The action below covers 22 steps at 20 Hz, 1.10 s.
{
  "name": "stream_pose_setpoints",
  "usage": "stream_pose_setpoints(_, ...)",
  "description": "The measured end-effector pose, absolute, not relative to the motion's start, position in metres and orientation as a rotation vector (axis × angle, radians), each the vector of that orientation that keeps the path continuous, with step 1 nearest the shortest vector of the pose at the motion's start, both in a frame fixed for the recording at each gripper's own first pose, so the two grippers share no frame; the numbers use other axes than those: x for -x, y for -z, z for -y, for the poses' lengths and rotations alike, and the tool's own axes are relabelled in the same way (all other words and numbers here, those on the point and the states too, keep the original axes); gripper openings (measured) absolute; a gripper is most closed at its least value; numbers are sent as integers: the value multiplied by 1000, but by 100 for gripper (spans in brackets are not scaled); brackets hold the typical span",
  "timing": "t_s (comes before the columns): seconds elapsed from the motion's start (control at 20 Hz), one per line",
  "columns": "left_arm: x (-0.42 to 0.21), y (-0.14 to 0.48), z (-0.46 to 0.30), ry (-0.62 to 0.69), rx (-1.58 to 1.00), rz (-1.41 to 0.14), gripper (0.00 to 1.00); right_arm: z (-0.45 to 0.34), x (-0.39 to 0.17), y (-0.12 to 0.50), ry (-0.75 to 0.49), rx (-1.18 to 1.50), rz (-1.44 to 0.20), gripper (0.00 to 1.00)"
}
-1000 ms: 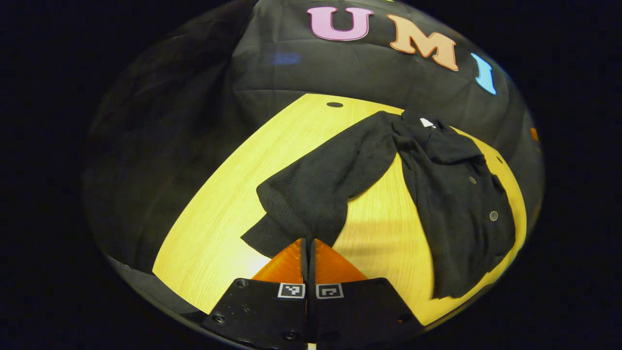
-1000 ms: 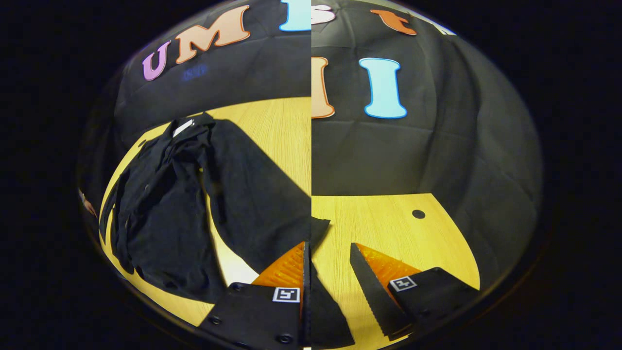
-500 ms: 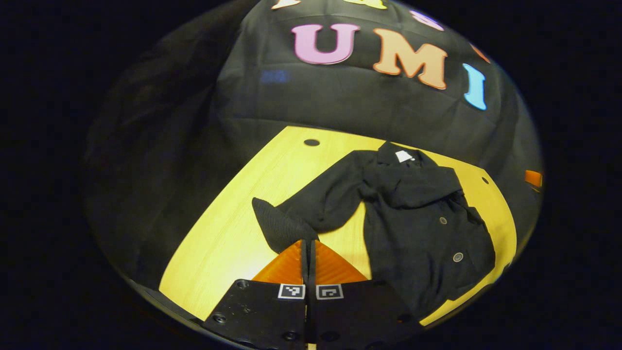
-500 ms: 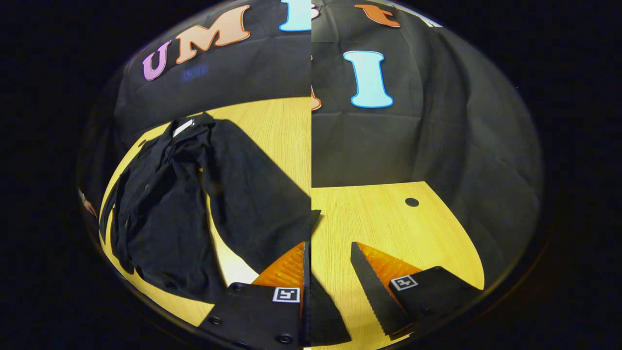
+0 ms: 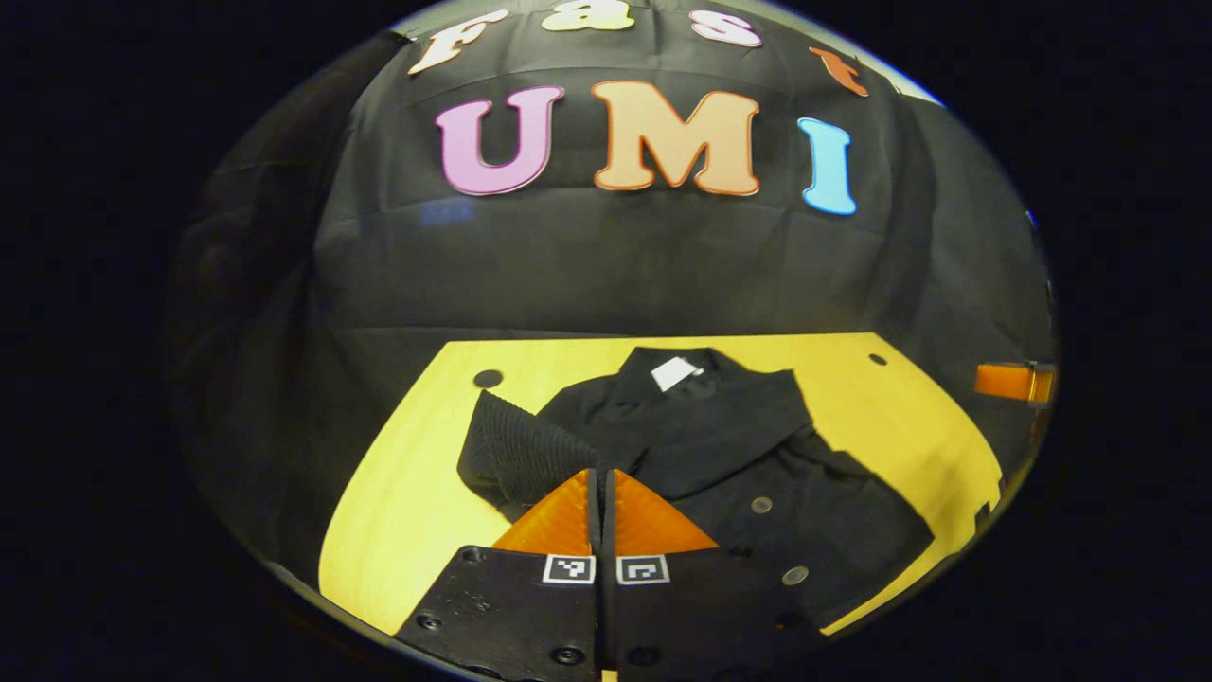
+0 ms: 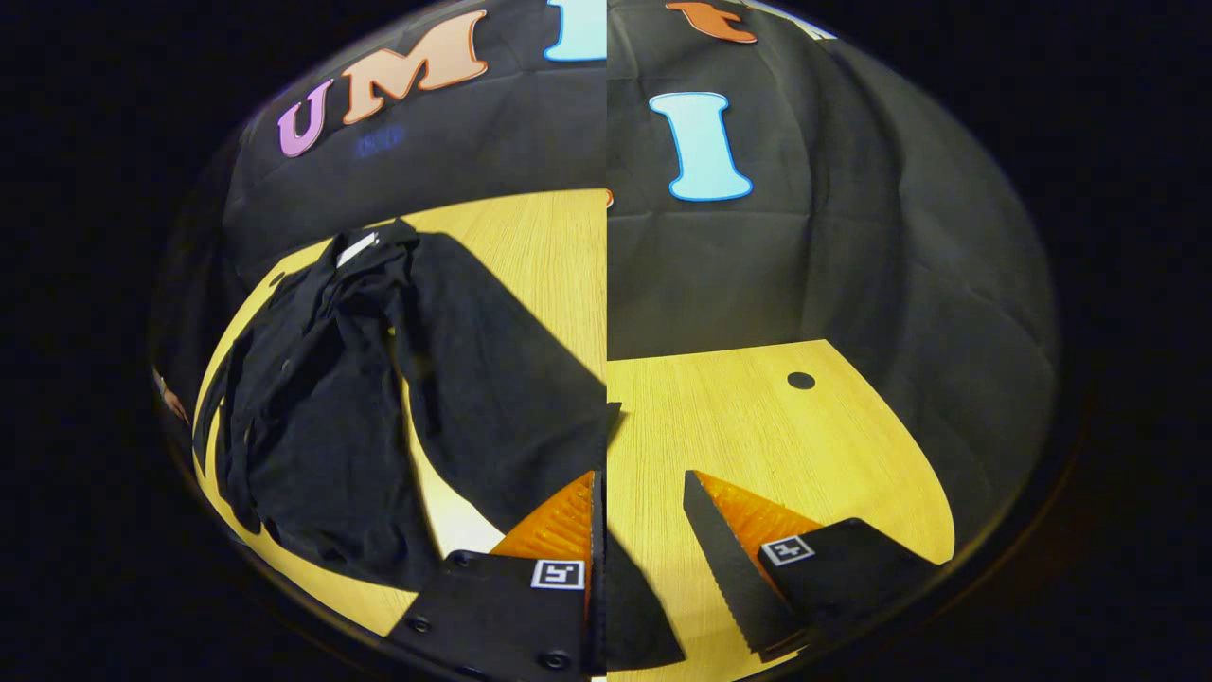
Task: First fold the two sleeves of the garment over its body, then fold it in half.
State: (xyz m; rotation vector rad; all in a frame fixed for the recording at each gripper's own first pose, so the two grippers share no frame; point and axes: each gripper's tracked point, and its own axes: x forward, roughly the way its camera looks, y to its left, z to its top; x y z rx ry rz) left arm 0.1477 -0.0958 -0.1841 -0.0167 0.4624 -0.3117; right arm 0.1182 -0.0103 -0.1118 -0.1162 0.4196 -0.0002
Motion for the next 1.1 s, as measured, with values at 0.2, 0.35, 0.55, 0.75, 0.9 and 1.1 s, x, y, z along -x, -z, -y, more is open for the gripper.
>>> stream_pose_setpoints(0.2,-165,178,149,398,-7,-449,0,11,-118,120,2,111,-421,53)
stream_pose_setpoints(0.35,-176,175,190,467,-10,-436,0,3,-118,129,-5,109,-437,53)
stream_pose_setpoints(0.55,-193,174,232,508,-21,-417,0,-4,-117,139,-11,118,-458,53)
stream_pose_setpoints(0.75,-204,179,270,559,-34,-408,0,-3,-114,144,23,127,-459,53)
stream_pose_setpoints(0.9,-207,187,290,584,-42,-431,0,-1,-109,150,50,111,-458,53)
stream_pose_setpoints(1.1,-204,200,312,607,-36,-466,0,7,-92,155,96,105,-455,53)
